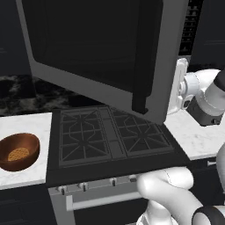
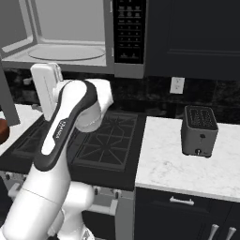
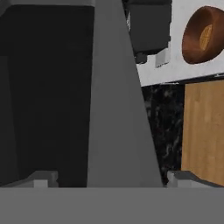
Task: Open the microwave, place the bowl with waffle inside the microwave, then close the microwave door and turn it on.
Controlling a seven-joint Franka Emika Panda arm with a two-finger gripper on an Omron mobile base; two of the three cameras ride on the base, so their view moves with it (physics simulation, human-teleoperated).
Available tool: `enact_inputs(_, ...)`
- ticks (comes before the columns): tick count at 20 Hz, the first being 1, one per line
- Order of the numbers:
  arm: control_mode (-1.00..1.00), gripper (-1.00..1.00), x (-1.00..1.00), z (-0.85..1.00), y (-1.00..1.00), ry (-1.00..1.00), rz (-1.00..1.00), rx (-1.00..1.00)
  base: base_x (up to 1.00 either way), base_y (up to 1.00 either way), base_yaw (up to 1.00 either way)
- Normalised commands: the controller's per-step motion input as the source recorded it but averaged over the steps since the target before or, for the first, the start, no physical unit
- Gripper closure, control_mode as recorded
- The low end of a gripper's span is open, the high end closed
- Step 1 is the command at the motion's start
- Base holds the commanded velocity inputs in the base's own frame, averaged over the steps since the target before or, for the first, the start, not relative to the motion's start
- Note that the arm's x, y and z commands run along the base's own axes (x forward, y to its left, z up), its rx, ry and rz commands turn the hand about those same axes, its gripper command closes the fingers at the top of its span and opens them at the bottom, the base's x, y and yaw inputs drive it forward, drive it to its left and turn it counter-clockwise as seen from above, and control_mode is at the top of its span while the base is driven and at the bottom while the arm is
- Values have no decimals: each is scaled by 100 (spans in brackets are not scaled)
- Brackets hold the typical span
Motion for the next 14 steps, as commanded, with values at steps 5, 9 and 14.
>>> enact_inputs(5, -100, -100, -27, 0, 64, 0, 30, 8, 0, 0, 0)
enact_inputs(9, -100, -100, -75, 0, 66, 0, 31, 10, 0, 0, 0)
enact_inputs(14, -100, -100, -100, 0, 80, -1, 30, 6, 0, 0, 0)
